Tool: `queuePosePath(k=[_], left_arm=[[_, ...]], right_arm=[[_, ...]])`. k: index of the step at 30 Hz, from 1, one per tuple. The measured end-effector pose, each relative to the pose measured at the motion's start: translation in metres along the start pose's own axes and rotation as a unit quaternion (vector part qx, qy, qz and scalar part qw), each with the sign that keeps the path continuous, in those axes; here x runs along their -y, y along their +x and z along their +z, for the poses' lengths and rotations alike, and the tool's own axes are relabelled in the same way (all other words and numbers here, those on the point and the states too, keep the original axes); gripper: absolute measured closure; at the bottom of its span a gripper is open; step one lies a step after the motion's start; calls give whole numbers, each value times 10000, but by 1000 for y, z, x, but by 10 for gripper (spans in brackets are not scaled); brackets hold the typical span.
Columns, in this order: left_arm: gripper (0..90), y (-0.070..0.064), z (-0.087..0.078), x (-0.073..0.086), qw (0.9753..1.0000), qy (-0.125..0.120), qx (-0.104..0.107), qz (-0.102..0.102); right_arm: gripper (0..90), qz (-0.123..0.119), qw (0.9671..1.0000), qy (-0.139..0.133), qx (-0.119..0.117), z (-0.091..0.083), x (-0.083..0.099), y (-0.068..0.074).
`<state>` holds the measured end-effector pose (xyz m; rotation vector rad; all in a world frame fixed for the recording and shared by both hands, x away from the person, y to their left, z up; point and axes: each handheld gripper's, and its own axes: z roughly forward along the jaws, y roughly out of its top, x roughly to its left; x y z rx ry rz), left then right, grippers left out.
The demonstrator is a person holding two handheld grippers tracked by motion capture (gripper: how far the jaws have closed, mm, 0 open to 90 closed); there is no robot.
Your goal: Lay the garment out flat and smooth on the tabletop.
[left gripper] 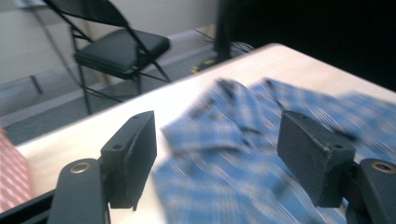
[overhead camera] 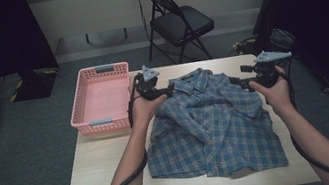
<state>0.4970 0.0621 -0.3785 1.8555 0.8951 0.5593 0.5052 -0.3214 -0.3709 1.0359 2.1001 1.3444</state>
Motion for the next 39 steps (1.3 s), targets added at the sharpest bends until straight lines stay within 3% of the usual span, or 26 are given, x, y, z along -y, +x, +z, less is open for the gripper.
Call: queuePosePath(k=[2, 12, 16, 19, 26, 30, 33, 37, 39], left_arm=[[267, -11, -8, 11, 9998, 79, 147, 119], [255, -54, -28, 71, 9973, 241, 654, 219], [256, -72, -25, 98, 9933, 544, 953, 350], [257, -79, -20, 113, 9903, 836, 990, 499], [253, -79, -19, 125, 9881, 1033, 968, 600], [244, -81, -18, 134, 9851, 1179, 1032, 707], [244, -81, -17, 136, 9843, 1229, 1037, 725], [234, -80, -17, 137, 9834, 1258, 1066, 755], [229, -81, -16, 137, 9815, 1365, 1095, 776]], right_arm=[[230, -29, 9998, 126, -128, -7, 19, 13], [208, -171, 9968, 552, -550, -23, 89, 60], [208, -185, 9947, 787, -629, -22, 116, 72], [207, -242, 9931, 995, -576, -18, 131, 76], [208, -545, 9908, 1184, -357, -17, 137, 83], [208, -789, 9873, 1361, -231, -15, 141, 87], [203, -865, 9851, 1475, -180, -12, 145, 88], [197, -617, 9877, 1411, -254, -12, 148, 86], [192, -503, 9882, 1422, -268, -12, 149, 84]])
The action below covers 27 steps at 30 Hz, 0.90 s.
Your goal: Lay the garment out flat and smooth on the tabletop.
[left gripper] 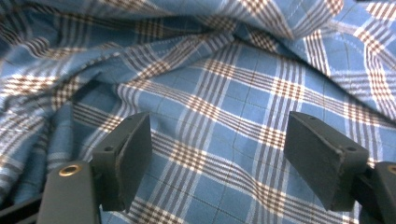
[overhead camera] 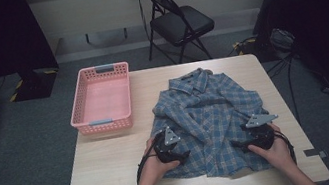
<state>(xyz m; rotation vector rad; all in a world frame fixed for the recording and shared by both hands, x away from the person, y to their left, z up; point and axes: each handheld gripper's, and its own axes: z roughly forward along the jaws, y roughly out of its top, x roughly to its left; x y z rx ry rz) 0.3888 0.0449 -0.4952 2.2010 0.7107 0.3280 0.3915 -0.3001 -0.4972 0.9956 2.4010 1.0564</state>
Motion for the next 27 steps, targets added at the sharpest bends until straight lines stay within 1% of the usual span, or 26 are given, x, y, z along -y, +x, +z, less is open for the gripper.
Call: queuePosePath(k=[3, 4, 9, 14, 17, 18, 20, 21, 23, 25, 27], left_arm=[[217, -1, 2, 0, 9999, 117, 41, 12], [213, 0, 2, 0, 9999, 120, 54, -11], [173, 0, 3, 0, 9998, 152, 114, 45], [170, 0, 3, 0, 9998, 140, 120, 43], [170, 0, 3, 0, 9998, 140, 118, 43], [170, 0, 3, 0, 9998, 140, 118, 44], [170, 0, 3, 0, 9998, 145, 117, 50], [170, 0, 3, 0, 9998, 146, 116, 49], [170, 0, 3, 0, 9998, 146, 116, 49], [170, 0, 3, 0, 9998, 142, 118, 46], [170, 0, 3, 0, 9998, 142, 119, 41]], right_arm=[[191, 2, 10000, 6, 7, 0, 0, 0], [190, 12, 10000, 8, -2, 0, 0, 0], [190, 18, 10000, 12, -5, 0, 0, 0], [182, 59, 10000, 15, 15, 1, 0, 1], [178, 82, 9999, 73, 31, 1, -2, 3], [186, 84, 9999, 88, 4, 0, -4, 3], [190, 154, 9998, -35, -99, -3, -9, 1], [198, 170, 9998, -90, -94, -5, -13, 1], [204, 123, 9998, -132, 12, -11, -23, -2], [232, 204, 9994, -260, 26, -18, -33, -8], [248, 295, 9989, -331, 158, -24, -44, -18]])
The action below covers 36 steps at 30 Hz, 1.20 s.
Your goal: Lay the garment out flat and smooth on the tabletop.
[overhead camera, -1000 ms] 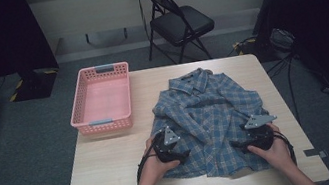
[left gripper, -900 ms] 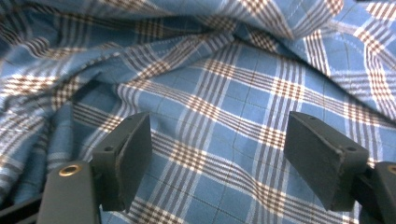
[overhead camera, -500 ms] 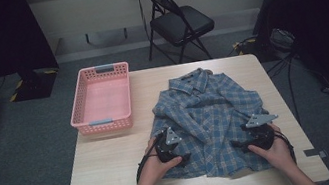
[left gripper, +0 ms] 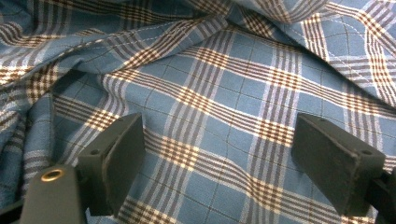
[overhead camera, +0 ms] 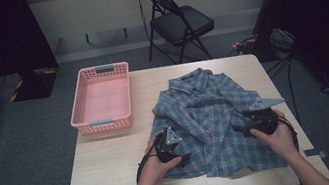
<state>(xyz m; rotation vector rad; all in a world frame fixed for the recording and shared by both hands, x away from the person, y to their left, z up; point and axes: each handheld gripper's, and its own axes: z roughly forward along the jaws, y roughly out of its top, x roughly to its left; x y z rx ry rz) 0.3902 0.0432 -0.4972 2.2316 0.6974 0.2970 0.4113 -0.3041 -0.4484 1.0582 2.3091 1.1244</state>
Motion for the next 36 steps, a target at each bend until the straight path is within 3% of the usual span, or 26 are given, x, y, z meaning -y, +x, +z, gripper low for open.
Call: queuePosePath(k=[6, 8, 10, 17, 20, 28, 36], left_arm=[[170, 0, 0, 0, 10000, -8, 4, -8], [170, 0, 0, 0, 10000, -8, 6, -9], [170, 0, 0, 0, 10000, -11, 6, -10], [168, 1, 1, 0, 10000, -32, 14, -3], [168, 1, 1, 0, 10000, -32, 12, -2], [168, 1, 1, 0, 10000, -32, 10, -2], [167, 1, 1, 0, 10000, -30, 5, 0]], right_arm=[[308, 217, 9989, -45, 403, -7, -22, -31], [367, 336, 9981, -54, 518, -7, -24, -42], [464, 323, 9967, -65, 743, -8, -25, -51], [521, 787, 9898, -146, 1177, -19, -21, -78], [534, 1059, 9876, -78, 1153, -20, -18, -82], [532, 1415, 9809, 273, 1305, -9, 3, -89], [530, 1567, 9793, 452, 1202, -1, 19, -91]])
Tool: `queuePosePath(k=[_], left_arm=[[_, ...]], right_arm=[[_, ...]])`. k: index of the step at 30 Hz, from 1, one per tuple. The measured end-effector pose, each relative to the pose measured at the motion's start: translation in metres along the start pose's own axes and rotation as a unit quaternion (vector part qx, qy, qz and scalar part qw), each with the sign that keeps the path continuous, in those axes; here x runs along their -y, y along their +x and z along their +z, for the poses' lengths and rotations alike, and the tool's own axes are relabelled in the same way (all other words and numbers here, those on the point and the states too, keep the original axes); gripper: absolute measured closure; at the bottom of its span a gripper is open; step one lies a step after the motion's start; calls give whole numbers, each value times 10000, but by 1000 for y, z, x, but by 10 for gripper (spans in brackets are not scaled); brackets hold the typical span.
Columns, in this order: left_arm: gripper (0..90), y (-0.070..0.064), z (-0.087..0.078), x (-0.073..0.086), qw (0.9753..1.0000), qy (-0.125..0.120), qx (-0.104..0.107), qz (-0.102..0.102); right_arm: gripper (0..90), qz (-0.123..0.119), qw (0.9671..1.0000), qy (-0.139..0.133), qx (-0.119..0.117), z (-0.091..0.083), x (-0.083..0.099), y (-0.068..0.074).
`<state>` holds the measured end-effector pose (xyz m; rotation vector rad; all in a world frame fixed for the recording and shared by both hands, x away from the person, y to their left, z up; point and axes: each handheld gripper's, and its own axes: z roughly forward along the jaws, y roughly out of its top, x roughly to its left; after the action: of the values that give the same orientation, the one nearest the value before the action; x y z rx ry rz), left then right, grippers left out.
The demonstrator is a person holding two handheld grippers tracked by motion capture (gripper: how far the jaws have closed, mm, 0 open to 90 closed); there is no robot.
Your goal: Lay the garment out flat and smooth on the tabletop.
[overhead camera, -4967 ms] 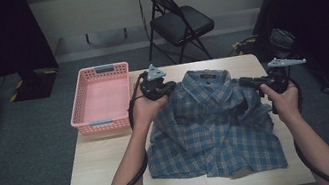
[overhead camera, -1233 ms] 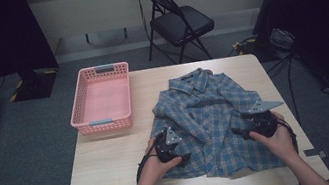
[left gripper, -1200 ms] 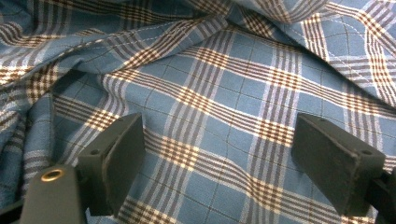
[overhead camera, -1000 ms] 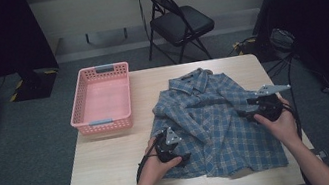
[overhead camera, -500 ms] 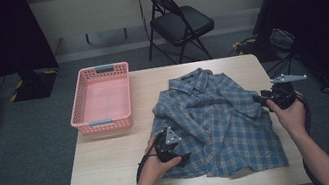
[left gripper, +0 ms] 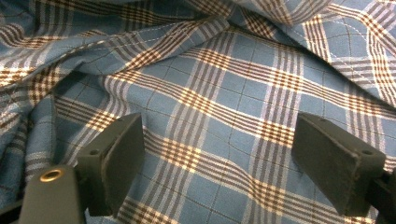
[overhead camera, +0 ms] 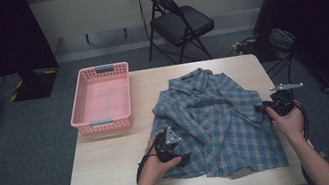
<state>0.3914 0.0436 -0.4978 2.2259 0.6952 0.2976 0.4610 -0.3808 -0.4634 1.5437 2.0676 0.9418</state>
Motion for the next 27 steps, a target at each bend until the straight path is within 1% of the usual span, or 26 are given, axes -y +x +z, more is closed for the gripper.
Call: queuePosePath(k=[2, 3, 4, 5, 6, 8, 9, 10, 12, 15, 17, 19, 22, 27], left_arm=[[167, 0, 0, 0, 10000, 0, 0, -1], [167, 0, 0, 0, 10000, 0, 1, -1], [167, 0, 0, 0, 10000, 0, 1, -1], [167, 0, 0, 0, 10000, 1, 1, 0], [167, 0, 0, 0, 10000, 0, 1, -1], [167, 0, 0, 0, 10000, -1, 1, -1], [167, 0, 0, 0, 10000, 0, 0, -1], [167, 0, 0, 0, 10000, 0, 1, -1], [167, 0, 0, 0, 10000, 0, -1, 1], [167, 0, 0, 0, 10000, 0, 0, 0], [167, 0, 0, 0, 10000, 0, 0, 0], [167, 0, 0, 0, 10000, 1, -1, 1], [167, 0, 0, 0, 10000, -1, 0, -1], [167, 0, 0, 0, 10000, 0, 0, 0]], right_arm=[[534, 3, 10000, 14, -32, 2, 2, 0], [565, -27, 10000, 42, -24, 3, 3, 0], [631, -39, 10000, 27, -74, 4, 4, 0], [669, -47, 9999, 17, -130, 4, 4, 0], [726, -114, 9999, -17, -113, 3, 4, 1], [808, -220, 9995, -119, -183, 1, 2, 3], [864, -293, 9992, -151, -225, 0, 1, 5], [874, -354, 9988, -145, -290, -1, 0, 7], [880, -560, 9979, -186, -260, -2, -2, 12], [880, -673, 9964, -351, -390, -6, -6, 17], [877, -668, 9956, -509, -427, -10, -9, 19], [875, -608, 9950, -603, -511, -12, -12, 19], [880, -666, 9948, -607, -474, -14, -15, 18], [884, -678, 9944, -685, -436, -19, -19, 16]])
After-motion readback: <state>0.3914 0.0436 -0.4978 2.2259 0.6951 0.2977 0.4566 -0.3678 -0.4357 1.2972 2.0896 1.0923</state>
